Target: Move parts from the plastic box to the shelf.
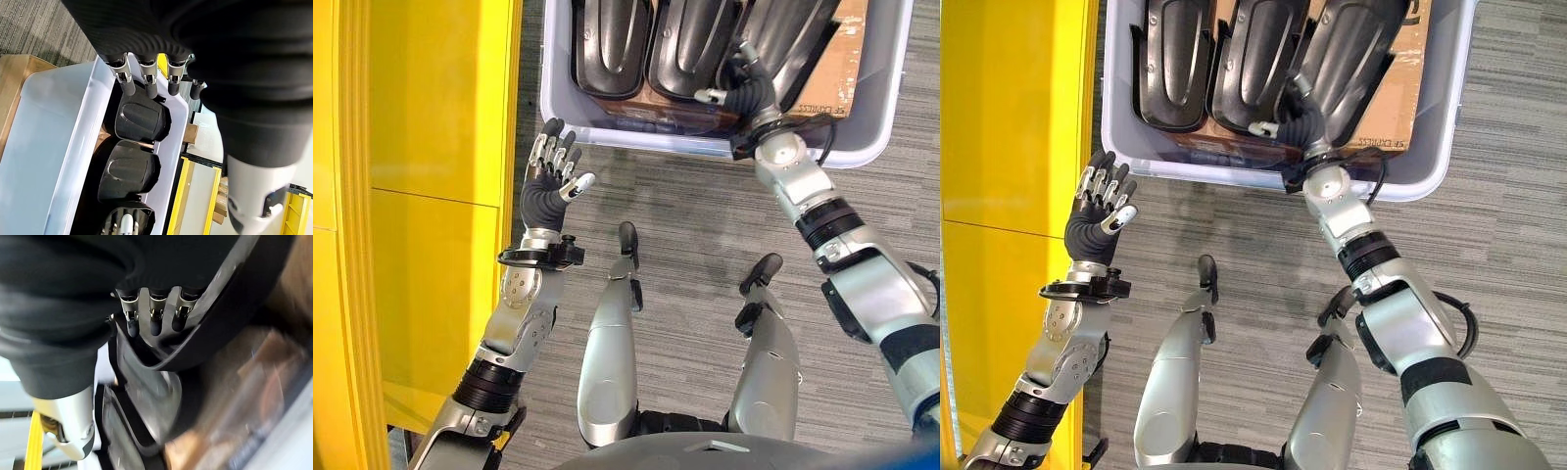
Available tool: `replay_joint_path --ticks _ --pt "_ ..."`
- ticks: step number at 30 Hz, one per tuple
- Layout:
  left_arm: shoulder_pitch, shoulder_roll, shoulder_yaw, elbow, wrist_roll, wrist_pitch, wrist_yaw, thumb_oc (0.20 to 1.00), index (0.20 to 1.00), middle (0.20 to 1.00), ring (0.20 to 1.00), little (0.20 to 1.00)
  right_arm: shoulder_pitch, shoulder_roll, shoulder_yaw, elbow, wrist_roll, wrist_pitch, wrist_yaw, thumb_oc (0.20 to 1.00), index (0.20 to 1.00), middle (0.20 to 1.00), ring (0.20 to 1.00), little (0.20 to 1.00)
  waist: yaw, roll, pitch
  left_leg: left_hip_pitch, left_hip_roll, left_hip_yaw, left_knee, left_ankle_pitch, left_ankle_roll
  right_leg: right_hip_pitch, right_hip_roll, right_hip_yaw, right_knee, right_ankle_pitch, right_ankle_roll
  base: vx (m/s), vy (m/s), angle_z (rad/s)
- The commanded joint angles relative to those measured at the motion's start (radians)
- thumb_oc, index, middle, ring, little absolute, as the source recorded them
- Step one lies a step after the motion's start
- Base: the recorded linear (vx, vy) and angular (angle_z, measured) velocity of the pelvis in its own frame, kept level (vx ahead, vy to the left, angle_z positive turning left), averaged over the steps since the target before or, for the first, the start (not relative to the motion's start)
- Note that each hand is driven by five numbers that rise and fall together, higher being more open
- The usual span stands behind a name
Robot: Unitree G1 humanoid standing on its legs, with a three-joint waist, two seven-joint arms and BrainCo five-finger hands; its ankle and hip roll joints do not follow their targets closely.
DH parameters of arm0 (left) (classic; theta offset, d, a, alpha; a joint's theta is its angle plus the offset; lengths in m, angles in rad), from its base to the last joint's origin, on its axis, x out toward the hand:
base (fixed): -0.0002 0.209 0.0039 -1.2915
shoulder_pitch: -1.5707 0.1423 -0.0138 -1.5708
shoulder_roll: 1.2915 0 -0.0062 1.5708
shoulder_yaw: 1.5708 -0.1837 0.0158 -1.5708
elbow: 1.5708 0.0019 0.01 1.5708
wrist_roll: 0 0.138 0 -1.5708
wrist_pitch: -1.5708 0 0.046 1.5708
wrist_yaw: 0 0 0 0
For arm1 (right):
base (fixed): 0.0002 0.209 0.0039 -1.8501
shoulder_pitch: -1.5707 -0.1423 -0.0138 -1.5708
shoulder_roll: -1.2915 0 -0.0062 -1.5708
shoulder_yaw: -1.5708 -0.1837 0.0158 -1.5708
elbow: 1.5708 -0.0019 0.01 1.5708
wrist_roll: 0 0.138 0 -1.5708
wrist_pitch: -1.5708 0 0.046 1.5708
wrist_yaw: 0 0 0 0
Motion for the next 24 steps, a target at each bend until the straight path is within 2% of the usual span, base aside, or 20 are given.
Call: replay_joint_path --ticks 1,7,13,16,17,18,19,24 --pt "0.019 0.016 -0.025 -0.141 -0.012 -0.043 0.014 1.0 1.0 1.0 1.0 1.0 0.012 -0.009 -0.008 -0.115 0.035 -0.045 0.024 1.0 1.0 1.0 1.0 1.0 0.024 0.023 -0.004 0.07 0.062 -0.041 0.0 -0.056 -0.071 -0.061 -0.1 0.109 0.121 -0.044 0.074 0.0 0.017 0.03" --pt "0.045 0.019 0.002 -0.145 0.001 -0.025 0.026 1.0 1.0 1.0 1.0 1.0 0.156 -0.01 -0.034 -0.278 0.098 -0.044 0.044 1.0 1.0 1.0 1.0 1.0 0.006 0.005 -0.004 0.073 0.064 -0.044 0.014 -0.066 -0.069 -0.05 -0.098 0.108 0.12 -0.042 0.074 0.0 0.0 0.0" --pt "0.08 0.018 0.028 -0.159 0.009 -0.013 0.036 1.0 1.0 1.0 1.0 1.0 0.266 -0.044 -0.07 -0.449 0.077 -0.049 0.05 1.0 1.0 1.0 1.0 1.0 -0.011 -0.004 -0.004 0.081 0.067 -0.041 0.022 -0.072 -0.07 -0.038 -0.1 0.11 0.115 -0.041 0.076 0.0 0.0 0.0" --pt "0.087 0.016 0.034 -0.164 0.014 -0.012 0.042 1.0 1.0 1.0 1.0 1.0 0.291 -0.054 -0.093 -0.514 0.057 -0.054 0.035 1.0 1.0 1.0 1.0 1.0 -0.017 -0.007 -0.004 0.085 0.068 -0.037 0.022 -0.072 -0.071 -0.036 -0.1 0.111 0.113 -0.041 0.077 -0.03 0.01 0.0" --pt "0.083 0.011 0.041 -0.168 0.02 -0.011 0.051 1.0 1.0 1.0 1.0 1.0 0.306 -0.067 -0.127 -0.594 0.017 -0.071 0.008 1.0 1.0 1.0 1.0 1.0 -0.028 -0.012 -0.004 0.069 0.064 -0.032 0.021 -0.049 -0.063 -0.053 -0.103 0.109 0.105 -0.017 0.065 0.0 0.0 0.0" --pt "0.085 0.011 0.04 -0.167 0.02 -0.01 0.051 1.0 1.0 1.0 1.0 1.0 0.308 -0.067 -0.126 -0.595 0.017 -0.069 0.008 1.0 1.0 1.0 1.0 1.0 -0.026 -0.01 -0.004 0.086 0.068 -0.034 0.022 -0.072 -0.07 -0.039 -0.101 0.114 0.114 -0.039 0.078 -0.07 0.034 0.01" --pt "0.081 0.011 0.044 -0.171 0.027 -0.009 0.06 1.0 1.0 1.0 1.0 1.0 0.312 -0.069 -0.15 -0.647 -0.019 -0.077 -0.016 1.0 1.0 1.0 1.0 1.0 -0.036 -0.015 -0.004 0.07 0.066 -0.03 0.022 -0.051 -0.064 -0.052 -0.103 0.111 0.104 -0.018 0.066 0.0 0.0 0.0" --pt "0.093 0.003 0.052 -0.184 0.034 -0.012 0.075 1.0 1.0 1.0 1.0 1.0 0.336 -0.053 -0.211 -0.795 -0.065 -0.116 -0.062 1.0 1.0 1.0 1.0 1.0 -0.053 -0.02 -0.004 0.083 0.066 -0.017 0.011 -0.049 -0.067 -0.049 -0.102 0.117 0.099 -0.015 0.07 -0.01 0.005 0.0"
